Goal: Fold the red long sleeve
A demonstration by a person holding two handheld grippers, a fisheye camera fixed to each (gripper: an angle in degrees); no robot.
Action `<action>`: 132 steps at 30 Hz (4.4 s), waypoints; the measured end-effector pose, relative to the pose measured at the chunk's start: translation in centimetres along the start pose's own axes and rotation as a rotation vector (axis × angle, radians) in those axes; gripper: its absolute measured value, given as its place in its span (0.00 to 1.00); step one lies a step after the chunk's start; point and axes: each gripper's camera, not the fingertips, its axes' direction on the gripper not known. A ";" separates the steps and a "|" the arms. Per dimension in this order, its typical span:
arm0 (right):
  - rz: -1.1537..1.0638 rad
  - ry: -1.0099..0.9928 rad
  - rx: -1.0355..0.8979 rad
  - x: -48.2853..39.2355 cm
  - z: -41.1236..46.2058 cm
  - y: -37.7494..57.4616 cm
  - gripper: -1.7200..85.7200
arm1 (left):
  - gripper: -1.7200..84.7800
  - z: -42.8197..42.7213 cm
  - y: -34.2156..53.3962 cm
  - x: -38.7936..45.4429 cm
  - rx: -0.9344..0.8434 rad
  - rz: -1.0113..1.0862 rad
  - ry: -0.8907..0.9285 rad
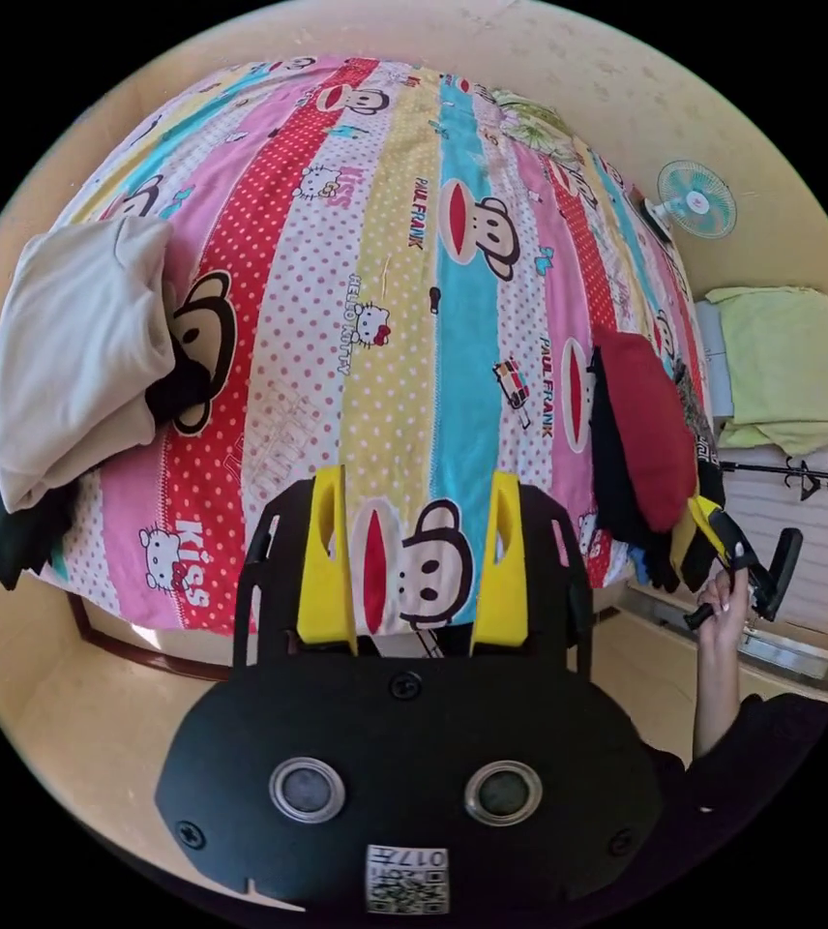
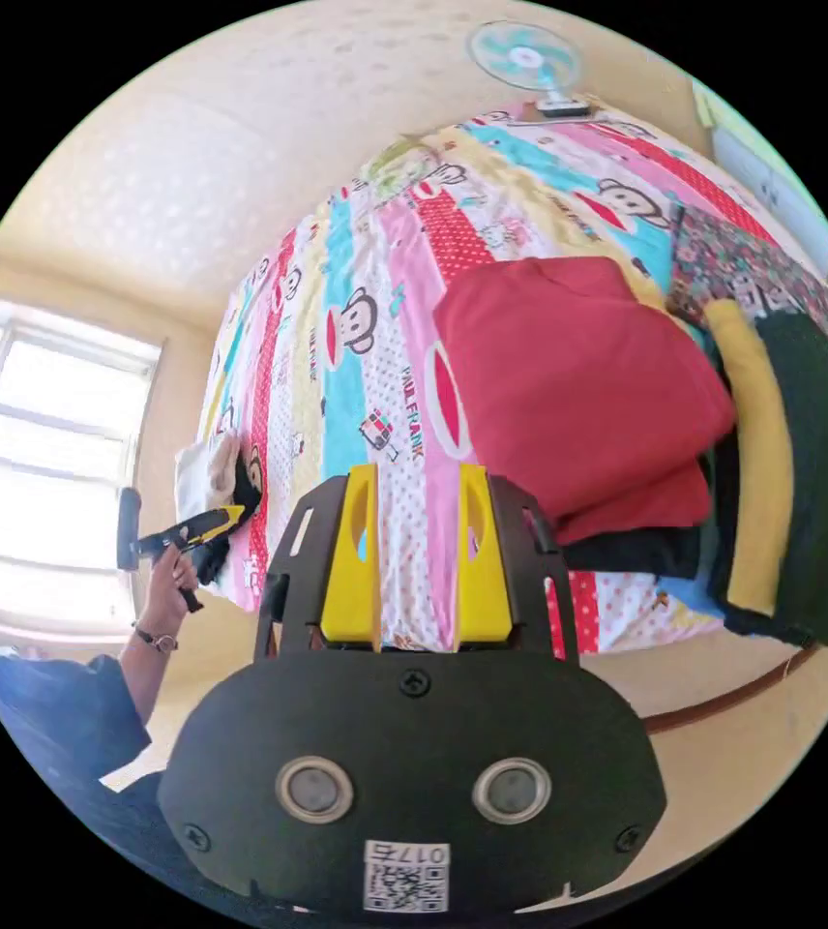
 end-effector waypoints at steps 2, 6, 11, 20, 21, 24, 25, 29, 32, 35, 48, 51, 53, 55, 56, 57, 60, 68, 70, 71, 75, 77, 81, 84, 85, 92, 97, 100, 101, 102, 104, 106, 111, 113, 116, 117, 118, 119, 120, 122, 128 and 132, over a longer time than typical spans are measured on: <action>-0.124 0.049 0.021 -5.6 7.5 -1.5 0.21 | 0.28 2.1 -2.0 -0.2 0.081 0.000 -0.033; -0.228 0.126 0.111 -10.5 17.2 -3.3 0.23 | 0.29 6.4 -3.5 -0.4 0.172 -0.009 -0.085; -0.206 0.234 0.040 -8.1 32.0 -0.8 0.25 | 0.29 14.0 -0.5 1.3 0.337 0.059 -0.273; -0.275 0.294 0.176 -6.2 32.0 2.2 0.24 | 0.28 15.4 1.0 2.1 0.435 0.036 -0.304; -0.275 0.290 0.177 -5.9 31.8 2.2 0.24 | 0.28 15.5 1.0 2.2 0.438 0.038 -0.307; -0.282 0.256 0.183 -4.2 30.7 2.0 0.24 | 0.28 15.5 0.9 1.7 0.449 0.046 -0.275; -0.274 0.243 0.183 -3.4 30.2 1.8 0.24 | 0.28 15.5 0.8 1.4 0.453 0.046 -0.256; -0.219 0.200 0.206 0.1 27.7 1.0 0.21 | 0.28 15.8 0.1 1.0 0.449 0.044 -0.252; -0.122 0.121 0.243 4.1 25.2 0.3 0.16 | 0.28 16.0 -0.4 1.0 0.449 0.048 -0.273; 0.103 -0.095 0.289 11.0 22.5 -0.2 0.07 | 0.28 16.2 -1.1 0.5 0.446 0.046 -0.268; 0.240 -0.678 0.374 25.0 18.7 -2.2 0.02 | 0.28 16.4 -3.6 -0.9 0.449 0.047 -0.273; 0.243 -0.675 0.381 26.5 17.6 -2.8 0.02 | 0.28 16.4 -4.2 -1.3 0.450 0.047 -0.274; 0.282 -0.675 0.425 27.6 17.0 -3.2 0.02 | 0.28 16.4 -4.6 -1.6 0.451 0.047 -0.274; 0.313 -0.682 0.429 28.5 16.6 -3.6 0.02 | 0.28 16.3 -5.0 -1.8 0.451 0.047 -0.275; 0.333 -0.695 0.429 29.1 16.3 -3.8 0.02 | 0.28 16.3 -5.2 -1.9 0.451 0.047 -0.275; 0.340 -0.700 0.436 29.4 16.2 -3.9 0.02 | 0.28 16.3 -5.3 -2.0 0.451 0.047 -0.275; 0.335 -0.709 0.479 30.3 15.8 -4.2 0.02 | 0.28 16.2 -5.9 -2.3 0.452 0.047 -0.275; 0.241 -0.790 0.444 32.2 15.9 -3.9 0.02 | 0.28 15.9 -7.3 -3.0 0.453 0.047 -0.277; 0.190 -0.852 0.391 32.2 16.3 -3.7 0.03 | 0.28 15.9 -7.5 -3.2 0.453 0.047 -0.277; 0.185 -0.878 0.291 32.2 17.1 -4.1 0.03 | 0.28 15.8 -7.7 -3.2 0.453 0.047 -0.277; 0.039 -0.953 0.198 30.8 18.5 -4.2 0.03 | 0.28 15.7 -8.2 -3.5 0.454 0.047 -0.278; -0.060 -0.846 0.141 28.8 18.9 -4.2 0.04 | 0.28 15.6 -8.5 -3.6 0.454 0.047 -0.278; -0.217 -0.498 0.080 24.4 19.3 -3.7 0.07 | 0.28 15.4 -8.9 -3.8 0.454 0.047 -0.278; -0.321 -0.263 0.069 21.4 20.5 -2.7 0.10 | 0.28 15.3 -9.2 -4.0 0.455 0.047 -0.278; -0.362 -0.152 0.108 20.3 20.6 -2.0 0.11 | 0.28 15.2 -9.3 -4.0 0.455 0.047 -0.278; -0.367 0.285 0.190 17.2 27.1 1.0 0.25 | 0.28 14.9 -9.8 -4.2 0.454 0.046 -0.278; -0.411 0.424 0.209 14.9 31.4 2.4 0.25 | 0.28 14.7 -10.1 -4.2 0.453 0.045 -0.281; -0.428 0.434 0.216 14.5 33.3 2.9 0.24 | 0.28 14.6 -10.2 -4.2 0.451 0.044 -0.286; -0.430 0.428 0.221 14.5 33.8 3.0 0.24 | 0.28 14.5 -10.3 -4.2 0.451 0.043 -0.287; -0.432 0.425 0.226 14.5 34.1 3.1 0.24 | 0.28 14.5 -10.3 -4.2 0.451 0.043 -0.288; -0.454 0.431 0.243 14.2 35.3 3.6 0.22 | 0.28 14.4 -10.4 -4.2 0.450 0.040 -0.287; -0.524 0.446 0.271 13.4 36.5 4.6 0.19 | 0.28 14.4 -10.5 -4.1 0.449 0.037 -0.287; -0.653 0.578 0.312 11.1 39.7 6.6 0.16 | 0.28 14.2 -10.6 -4.1 0.450 0.038 -0.293; -0.631 0.537 0.291 11.7 40.0 6.1 0.16 | 0.28 14.2 -10.6 -4.1 0.450 0.038 -0.292; -0.588 0.487 0.281 12.6 40.2 5.4 0.17 | 0.28 14.1 -10.6 -4.0 0.450 0.038 -0.293; -0.584 0.484 0.281 12.7 40.3 5.4 0.17 | 0.28 14.0 -10.6 -4.0 0.451 0.038 -0.293; -0.584 0.484 0.282 12.8 40.5 5.4 0.17 | 0.28 14.0 -10.6 -4.1 0.451 0.037 -0.292; -0.592 0.490 0.284 12.7 40.8 5.4 0.17 | 0.28 14.0 -10.6 -4.0 0.451 0.037 -0.292; -0.597 0.494 0.284 12.7 41.0 5.5 0.17 | 0.28 14.0 -10.6 -4.0 0.451 0.037 -0.293; -0.611 0.504 0.288 12.7 41.6 5.6 0.16 | 0.28 13.9 -10.6 -4.0 0.451 0.037 -0.294; -0.576 0.450 0.281 14.1 41.9 4.7 0.17 | 0.28 13.9 -10.6 -3.9 0.443 0.036 -0.299; -0.583 0.461 0.283 14.3 42.3 4.5 0.17 | 0.29 13.9 -10.6 -3.8 0.437 0.031 -0.308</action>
